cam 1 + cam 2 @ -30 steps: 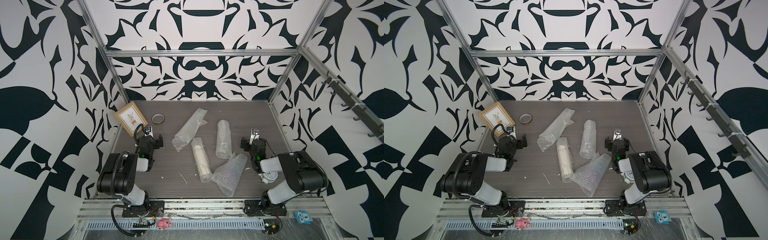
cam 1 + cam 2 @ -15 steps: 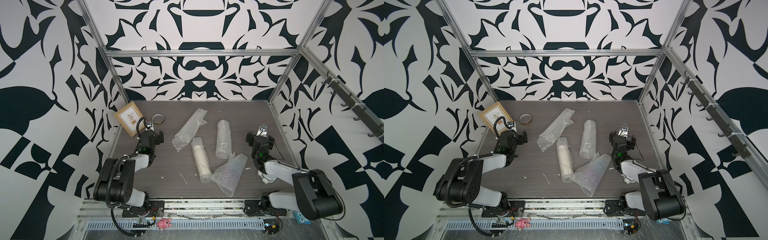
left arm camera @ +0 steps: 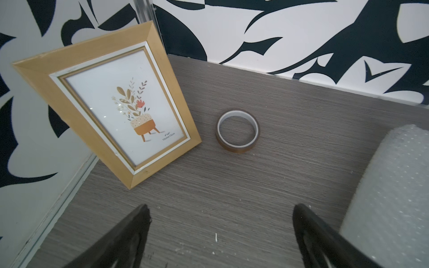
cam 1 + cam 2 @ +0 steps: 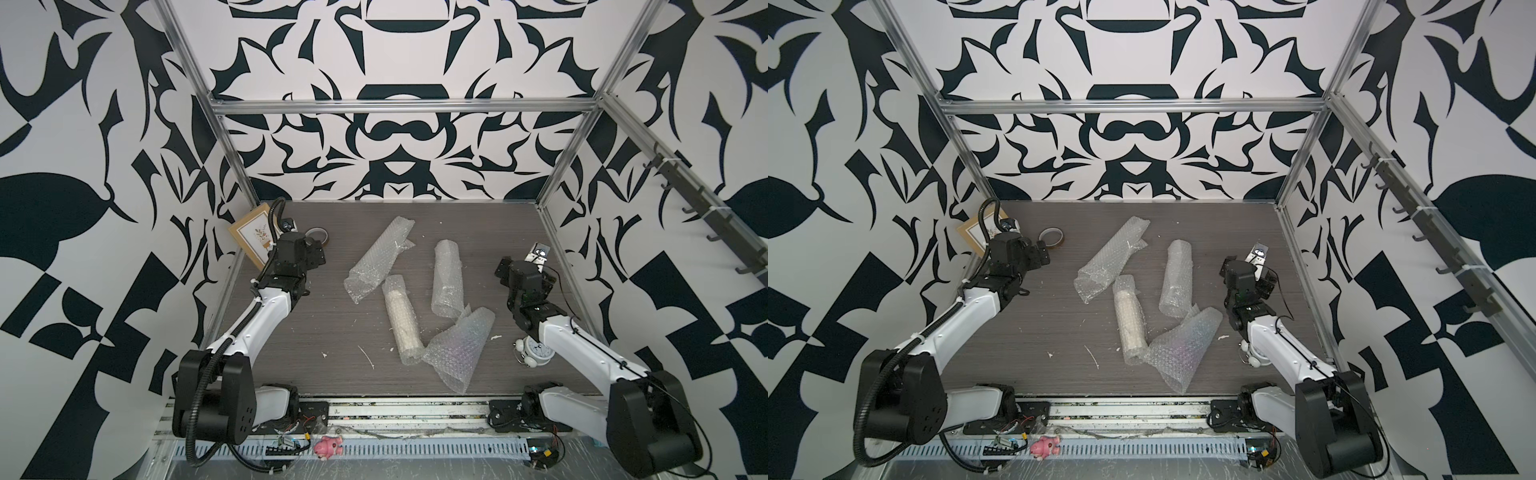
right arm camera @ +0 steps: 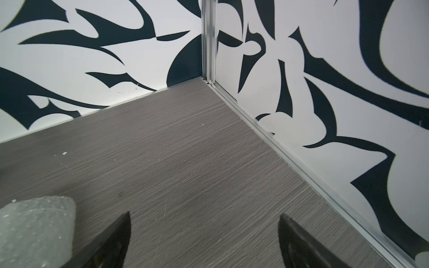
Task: Unwrap the vase from the bubble wrap
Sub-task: Adjust the bubble wrap at the center of the board.
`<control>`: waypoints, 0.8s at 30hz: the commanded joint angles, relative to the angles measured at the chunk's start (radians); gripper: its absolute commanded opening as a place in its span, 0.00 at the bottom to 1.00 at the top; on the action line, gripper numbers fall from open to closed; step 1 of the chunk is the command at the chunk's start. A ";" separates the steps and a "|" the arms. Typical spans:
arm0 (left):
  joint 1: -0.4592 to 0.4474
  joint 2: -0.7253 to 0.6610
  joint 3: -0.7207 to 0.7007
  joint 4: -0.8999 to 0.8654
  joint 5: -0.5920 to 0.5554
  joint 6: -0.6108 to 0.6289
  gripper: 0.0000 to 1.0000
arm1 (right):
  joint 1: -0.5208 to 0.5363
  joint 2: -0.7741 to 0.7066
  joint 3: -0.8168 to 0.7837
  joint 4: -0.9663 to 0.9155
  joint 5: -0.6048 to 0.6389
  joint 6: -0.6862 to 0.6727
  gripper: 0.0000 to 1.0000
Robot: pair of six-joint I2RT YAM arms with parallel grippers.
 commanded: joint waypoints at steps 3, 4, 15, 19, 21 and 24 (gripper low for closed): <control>-0.023 -0.063 0.088 -0.199 0.158 -0.020 0.99 | 0.081 -0.046 0.082 -0.177 -0.041 0.060 0.99; -0.028 -0.064 0.104 -0.221 0.196 -0.015 0.99 | 0.108 -0.050 0.087 -0.195 -0.040 0.066 0.98; -0.165 -0.017 0.236 -0.331 0.367 0.083 0.99 | 0.319 0.086 0.260 -0.416 -0.209 0.063 0.91; -0.230 0.062 0.331 -0.389 0.368 0.120 0.99 | 0.348 0.176 0.375 -0.525 -0.256 0.048 0.92; -0.245 0.086 0.366 -0.398 0.387 0.134 0.99 | 0.348 0.210 0.411 -0.546 -0.282 0.052 0.93; -0.259 0.113 0.377 -0.370 0.401 0.152 0.99 | 0.349 0.270 0.466 -0.577 -0.283 0.055 0.94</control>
